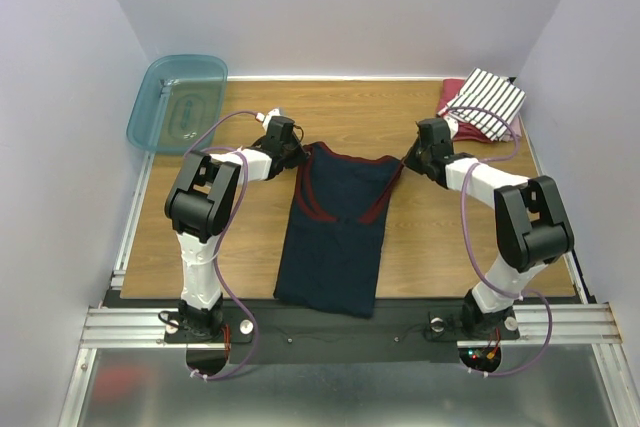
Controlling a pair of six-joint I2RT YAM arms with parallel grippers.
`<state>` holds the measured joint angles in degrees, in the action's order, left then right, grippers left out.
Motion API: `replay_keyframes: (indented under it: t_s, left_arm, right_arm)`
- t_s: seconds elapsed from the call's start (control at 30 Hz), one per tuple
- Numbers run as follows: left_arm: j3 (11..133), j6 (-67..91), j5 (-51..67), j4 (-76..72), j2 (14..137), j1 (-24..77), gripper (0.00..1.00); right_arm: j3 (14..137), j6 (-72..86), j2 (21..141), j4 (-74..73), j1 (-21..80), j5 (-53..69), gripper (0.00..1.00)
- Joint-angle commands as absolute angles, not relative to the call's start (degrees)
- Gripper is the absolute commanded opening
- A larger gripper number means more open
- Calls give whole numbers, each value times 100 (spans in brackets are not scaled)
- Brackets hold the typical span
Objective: Fold and stack the tank tops
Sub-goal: Fold the tank top
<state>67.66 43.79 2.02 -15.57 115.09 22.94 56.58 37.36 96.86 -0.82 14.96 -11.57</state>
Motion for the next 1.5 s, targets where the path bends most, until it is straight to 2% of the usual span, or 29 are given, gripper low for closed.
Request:
replay_keyframes:
  t_s: [0.0,0.3,0.7,1.0,1.1,1.23,1.33,1.47]
  left_arm:
    - [6970,4245,97,-1424,11241,2320,2]
    - [7040,4280,123,-1433,11267,2329,2]
    - [7075,4298,88,-1406,11215,2329,2]
    - [7180,4298,44,-1248,11188,2329,2]
    - [7286,4289,-289,-1082,11267,2329,2]
    - [7584,4219,-466,-914,11434,2329,3]
    - [7761,4131,-466,-853,11548,2329,8]
    - [7998,3912,-396,-966,11637,2329,19]
  right_arm:
    - [5950,3586,9589,176,1477,-1108,0]
    - [6539,3551,9940,-167,1819,-1151,0]
    - [7786,3322,11205,-747,2583,-1881,0]
    - [8173,3437,11961,-765,2637,-2039,0]
    - [8401,3358,12234,-765,2637,-2013,0]
    - [8753,3226,12550,-756,2593,-1811,6]
    - [8956,3103,12595,-765,2584,-1626,10]
    - [9026,2910,12367,-756,2575,-1573,29]
